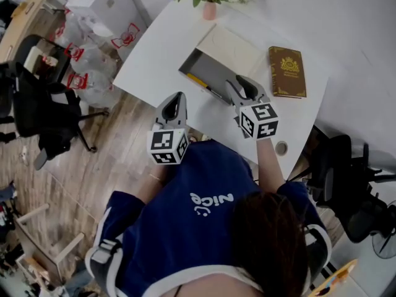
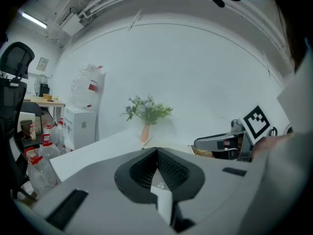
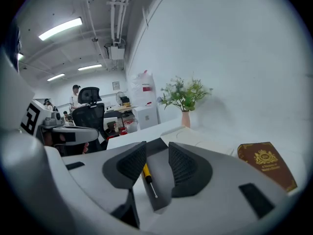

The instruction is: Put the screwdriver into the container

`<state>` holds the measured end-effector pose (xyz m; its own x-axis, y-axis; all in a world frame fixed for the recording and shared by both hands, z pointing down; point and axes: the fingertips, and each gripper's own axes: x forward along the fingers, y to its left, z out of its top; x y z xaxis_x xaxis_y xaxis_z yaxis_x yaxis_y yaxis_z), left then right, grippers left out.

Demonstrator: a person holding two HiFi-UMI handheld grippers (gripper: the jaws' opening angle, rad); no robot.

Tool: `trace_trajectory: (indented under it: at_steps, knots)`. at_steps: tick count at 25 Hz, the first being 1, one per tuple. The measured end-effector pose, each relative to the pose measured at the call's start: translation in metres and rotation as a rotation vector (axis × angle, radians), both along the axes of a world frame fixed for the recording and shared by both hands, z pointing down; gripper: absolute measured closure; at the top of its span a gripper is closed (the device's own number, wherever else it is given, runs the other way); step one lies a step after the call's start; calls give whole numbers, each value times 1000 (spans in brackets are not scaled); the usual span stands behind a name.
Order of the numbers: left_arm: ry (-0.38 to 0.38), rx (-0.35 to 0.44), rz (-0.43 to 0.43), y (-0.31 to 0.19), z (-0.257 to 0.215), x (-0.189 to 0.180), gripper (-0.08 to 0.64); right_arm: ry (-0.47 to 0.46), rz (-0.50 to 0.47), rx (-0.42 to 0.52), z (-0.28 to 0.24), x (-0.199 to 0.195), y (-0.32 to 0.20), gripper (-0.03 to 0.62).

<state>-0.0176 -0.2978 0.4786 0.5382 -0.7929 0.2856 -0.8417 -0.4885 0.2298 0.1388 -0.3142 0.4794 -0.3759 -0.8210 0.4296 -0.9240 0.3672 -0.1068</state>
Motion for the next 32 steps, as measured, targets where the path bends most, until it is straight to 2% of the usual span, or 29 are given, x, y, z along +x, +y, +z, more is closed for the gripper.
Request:
trace_trajectory:
  at_steps: [5, 14, 18, 21, 24, 32]
  knots:
    - [8, 1, 80, 5, 1, 23, 543, -32, 103, 33, -3, 15, 40, 434]
    - [21, 6, 189, 26, 2, 56, 543, -29, 199, 64, -2, 28, 95, 434]
    - [27, 12, 214, 36, 0, 66, 543, 2, 212, 65, -2, 33, 106, 456]
    - [30, 14, 225, 44, 1, 69, 543, 11, 225, 74, -2, 34, 114, 518]
    - [40, 18, 225, 49, -1, 71, 543, -18, 211, 89, -5, 30, 119, 554]
    - [38, 28, 227, 55, -5, 70, 543, 3, 210, 129, -12, 25, 121, 571]
